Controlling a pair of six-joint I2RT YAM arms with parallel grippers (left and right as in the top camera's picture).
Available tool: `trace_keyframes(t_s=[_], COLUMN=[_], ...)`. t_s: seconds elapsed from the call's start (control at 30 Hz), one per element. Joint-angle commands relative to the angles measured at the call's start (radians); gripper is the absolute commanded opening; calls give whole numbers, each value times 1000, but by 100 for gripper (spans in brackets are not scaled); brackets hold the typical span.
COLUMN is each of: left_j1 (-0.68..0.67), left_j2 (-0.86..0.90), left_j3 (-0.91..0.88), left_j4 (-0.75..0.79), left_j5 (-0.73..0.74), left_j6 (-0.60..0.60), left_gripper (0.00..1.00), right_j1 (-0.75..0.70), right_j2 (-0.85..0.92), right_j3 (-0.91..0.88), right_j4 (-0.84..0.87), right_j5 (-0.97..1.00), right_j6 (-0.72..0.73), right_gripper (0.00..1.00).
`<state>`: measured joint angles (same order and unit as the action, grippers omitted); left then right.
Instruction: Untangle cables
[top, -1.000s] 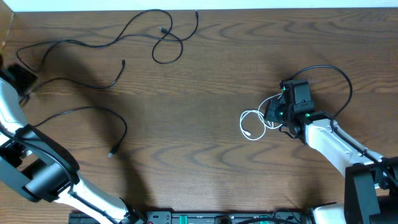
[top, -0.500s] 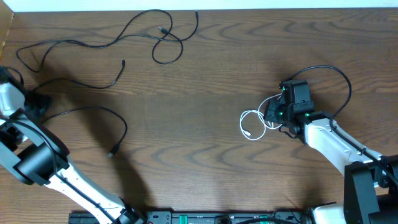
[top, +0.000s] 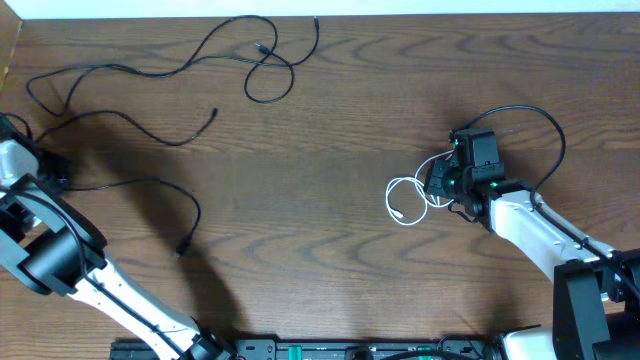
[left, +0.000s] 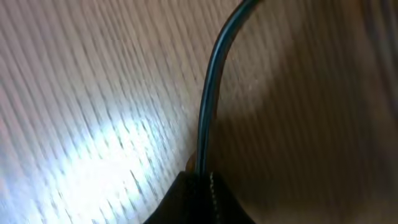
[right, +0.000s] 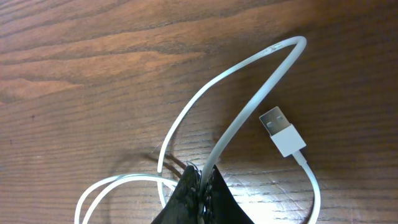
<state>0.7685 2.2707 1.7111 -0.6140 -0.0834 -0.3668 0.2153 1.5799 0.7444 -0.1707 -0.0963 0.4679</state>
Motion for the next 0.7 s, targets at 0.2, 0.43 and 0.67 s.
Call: trace_keyframes(t_s=[0.2,0.43,0.67], left_j1=[34,64,64], left_j2=[24,24,24], left_j3=[60,147,167], left_j4=[64,93,122], left_j5=[-277,-277,-268], left_j6=[293,322,337], left_gripper=[7,7,77], right_j1=[-5,-5,-5], right_j2=[9,9,9], right_j3=[-8,-8,-8], right_j4=[-1,-1,4], right_j5=[16,16,16], right_j6=[18,18,34], right_gripper=[2,2,2])
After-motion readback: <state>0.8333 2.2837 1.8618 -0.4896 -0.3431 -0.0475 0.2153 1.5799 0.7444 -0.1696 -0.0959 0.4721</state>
